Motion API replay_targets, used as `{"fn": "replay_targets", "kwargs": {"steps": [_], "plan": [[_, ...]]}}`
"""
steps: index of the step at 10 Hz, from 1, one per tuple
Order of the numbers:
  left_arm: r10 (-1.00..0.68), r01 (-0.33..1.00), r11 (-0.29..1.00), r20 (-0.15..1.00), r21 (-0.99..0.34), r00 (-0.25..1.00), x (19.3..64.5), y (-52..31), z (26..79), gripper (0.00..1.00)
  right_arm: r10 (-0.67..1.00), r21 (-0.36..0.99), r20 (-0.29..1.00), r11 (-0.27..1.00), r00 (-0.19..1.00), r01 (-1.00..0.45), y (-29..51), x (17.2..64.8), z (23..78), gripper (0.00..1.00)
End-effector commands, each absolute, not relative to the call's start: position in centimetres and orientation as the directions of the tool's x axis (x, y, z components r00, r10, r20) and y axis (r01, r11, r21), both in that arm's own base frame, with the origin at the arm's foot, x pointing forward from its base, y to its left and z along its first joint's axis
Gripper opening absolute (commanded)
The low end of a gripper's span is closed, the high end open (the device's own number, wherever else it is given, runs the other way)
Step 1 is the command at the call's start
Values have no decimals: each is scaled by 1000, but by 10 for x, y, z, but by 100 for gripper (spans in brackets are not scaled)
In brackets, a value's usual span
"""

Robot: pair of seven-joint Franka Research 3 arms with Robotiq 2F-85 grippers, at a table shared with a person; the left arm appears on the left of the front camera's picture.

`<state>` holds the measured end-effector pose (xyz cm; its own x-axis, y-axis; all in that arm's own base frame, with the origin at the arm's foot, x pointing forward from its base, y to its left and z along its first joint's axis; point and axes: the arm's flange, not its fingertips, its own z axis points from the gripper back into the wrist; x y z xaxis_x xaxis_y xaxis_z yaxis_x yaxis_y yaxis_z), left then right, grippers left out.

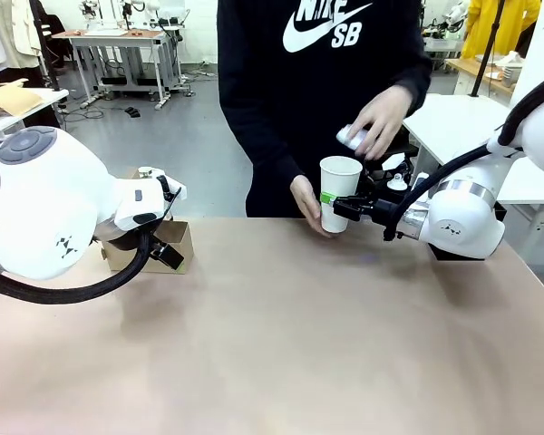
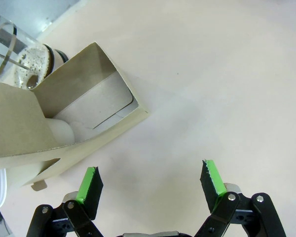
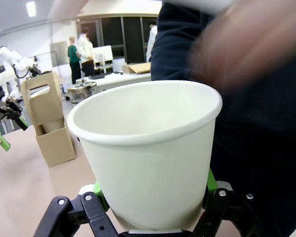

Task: Pour a drink into a cup and package it in a carrier.
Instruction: When a person places the Paper Cup Lid on the 600 ml Paper Cup , lift the 600 ml Paper Cup.

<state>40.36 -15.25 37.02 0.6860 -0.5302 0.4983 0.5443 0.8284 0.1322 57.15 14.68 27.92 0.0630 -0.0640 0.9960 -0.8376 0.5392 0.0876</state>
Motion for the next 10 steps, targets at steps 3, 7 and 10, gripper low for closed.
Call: {"fn": "replay_targets", "kwargs": {"steps": [3, 7, 10], "plan": [[-529, 544, 829, 499, 130, 686, 404, -152, 370, 100, -68, 92, 996, 537, 66, -839, 147, 569, 284, 81], [-529, 544, 829, 499, 130, 686, 404, -152, 370, 100, -68, 92, 996, 537, 66, -839, 147, 569, 284, 81], [-529, 544, 829, 499, 130, 686, 404, -152, 370, 100, -68, 92, 996, 537, 66, -839, 147, 569, 284, 81]]}}
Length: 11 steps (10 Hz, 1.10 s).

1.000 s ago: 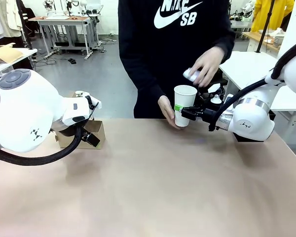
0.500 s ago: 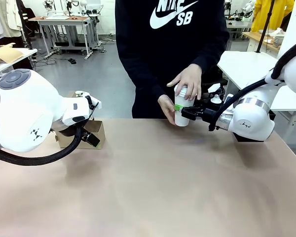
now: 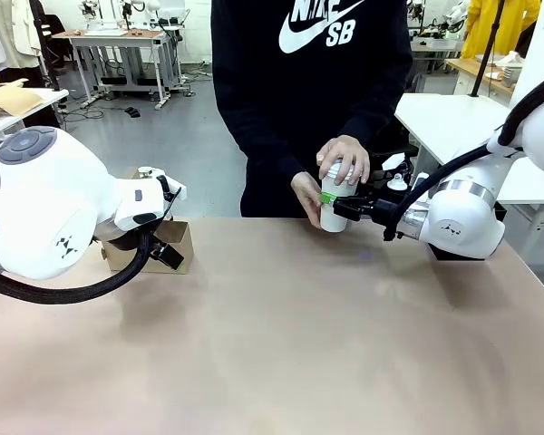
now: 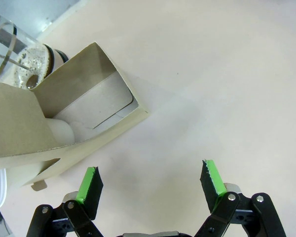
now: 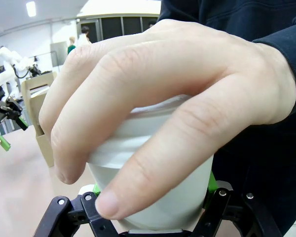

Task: Pour a drink into a cup and package it in a carrier.
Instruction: When a person places the Paper Cup Lid on the 600 ml Paper Cup , lift the 600 ml Paper Cup.

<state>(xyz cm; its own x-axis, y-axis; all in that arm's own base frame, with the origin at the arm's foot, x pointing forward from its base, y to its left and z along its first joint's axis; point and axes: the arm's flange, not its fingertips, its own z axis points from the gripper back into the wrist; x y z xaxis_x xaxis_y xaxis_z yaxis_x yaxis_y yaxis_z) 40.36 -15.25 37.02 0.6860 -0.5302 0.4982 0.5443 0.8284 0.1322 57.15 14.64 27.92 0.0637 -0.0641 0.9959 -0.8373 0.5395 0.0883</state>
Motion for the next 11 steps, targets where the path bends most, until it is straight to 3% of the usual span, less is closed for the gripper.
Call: {"fn": "replay_targets", "kwargs": {"steps": [1, 11], "plan": [[-529, 544, 829, 499, 130, 686, 404, -152, 370, 100, -68, 92, 996, 537, 66, -839, 147, 569, 284, 81], [-529, 544, 829, 499, 130, 686, 404, -152, 370, 100, -68, 92, 996, 537, 66, -839, 147, 569, 284, 81]]}}
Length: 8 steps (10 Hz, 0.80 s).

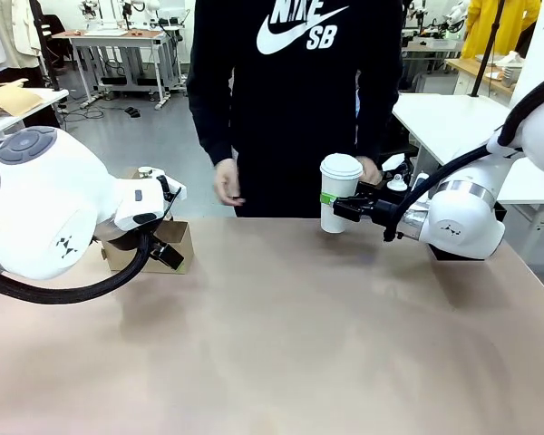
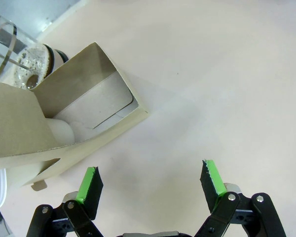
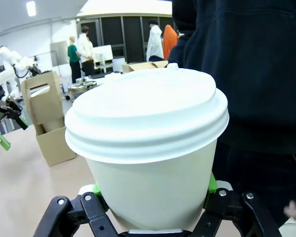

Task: Pour a drink into a cup and package it in a carrier.
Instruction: When a person places the Paper Cup Lid on the 600 ml Paper Cup , lift the 600 ml Paper Cup.

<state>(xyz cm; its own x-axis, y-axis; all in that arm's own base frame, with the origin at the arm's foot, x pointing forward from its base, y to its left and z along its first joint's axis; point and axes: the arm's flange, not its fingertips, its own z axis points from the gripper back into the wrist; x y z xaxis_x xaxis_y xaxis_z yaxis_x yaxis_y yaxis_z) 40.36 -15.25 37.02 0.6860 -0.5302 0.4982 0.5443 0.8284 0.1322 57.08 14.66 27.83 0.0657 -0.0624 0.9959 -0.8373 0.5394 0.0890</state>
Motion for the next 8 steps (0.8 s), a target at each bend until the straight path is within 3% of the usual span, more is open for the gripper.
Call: {"fn": "replay_targets", "kwargs": {"steps": [1, 8], "plan": [[-529, 544, 829, 499, 130, 686, 404, -152, 370, 100, -68, 92, 996, 537, 66, -839, 147, 569, 284, 81], [-529, 544, 829, 499, 130, 686, 404, -152, 370, 100, -68, 92, 996, 537, 66, -839, 147, 569, 284, 81]]}}
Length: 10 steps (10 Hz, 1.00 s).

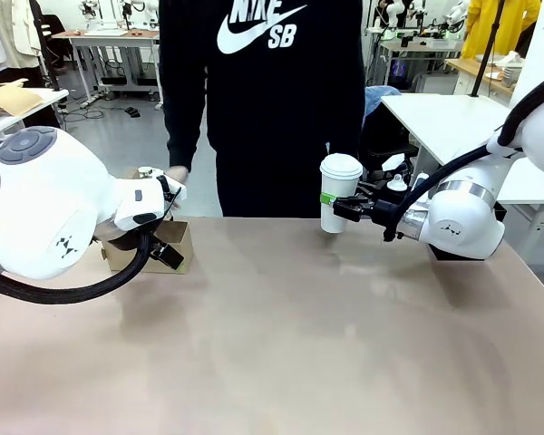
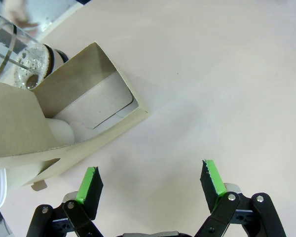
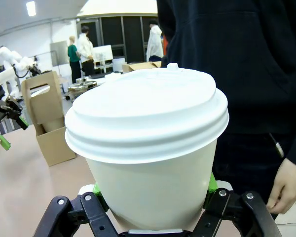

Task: Pour a drink into a cup and package it in a carrier.
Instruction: When a person places the Paper Cup Lid on the 600 ml Paper Cup , lift the 600 ml Paper Cup.

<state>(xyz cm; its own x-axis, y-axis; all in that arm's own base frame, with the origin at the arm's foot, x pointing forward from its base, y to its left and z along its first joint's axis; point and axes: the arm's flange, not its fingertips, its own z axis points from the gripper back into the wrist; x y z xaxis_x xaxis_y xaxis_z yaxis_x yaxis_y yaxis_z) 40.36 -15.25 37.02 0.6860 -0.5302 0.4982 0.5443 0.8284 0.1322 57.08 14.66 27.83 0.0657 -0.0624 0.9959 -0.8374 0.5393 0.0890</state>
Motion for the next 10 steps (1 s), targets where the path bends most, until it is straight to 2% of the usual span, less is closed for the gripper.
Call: {"fn": "replay_targets", "kwargs": {"steps": [1, 10], "plan": [[-529, 544, 829, 499, 130, 686, 404, -152, 370, 100, -68, 92, 996, 537, 66, -839, 147, 569, 284, 81], [-529, 544, 829, 499, 130, 686, 404, -152, 370, 100, -68, 92, 996, 537, 66, -839, 147, 569, 284, 81]]}}
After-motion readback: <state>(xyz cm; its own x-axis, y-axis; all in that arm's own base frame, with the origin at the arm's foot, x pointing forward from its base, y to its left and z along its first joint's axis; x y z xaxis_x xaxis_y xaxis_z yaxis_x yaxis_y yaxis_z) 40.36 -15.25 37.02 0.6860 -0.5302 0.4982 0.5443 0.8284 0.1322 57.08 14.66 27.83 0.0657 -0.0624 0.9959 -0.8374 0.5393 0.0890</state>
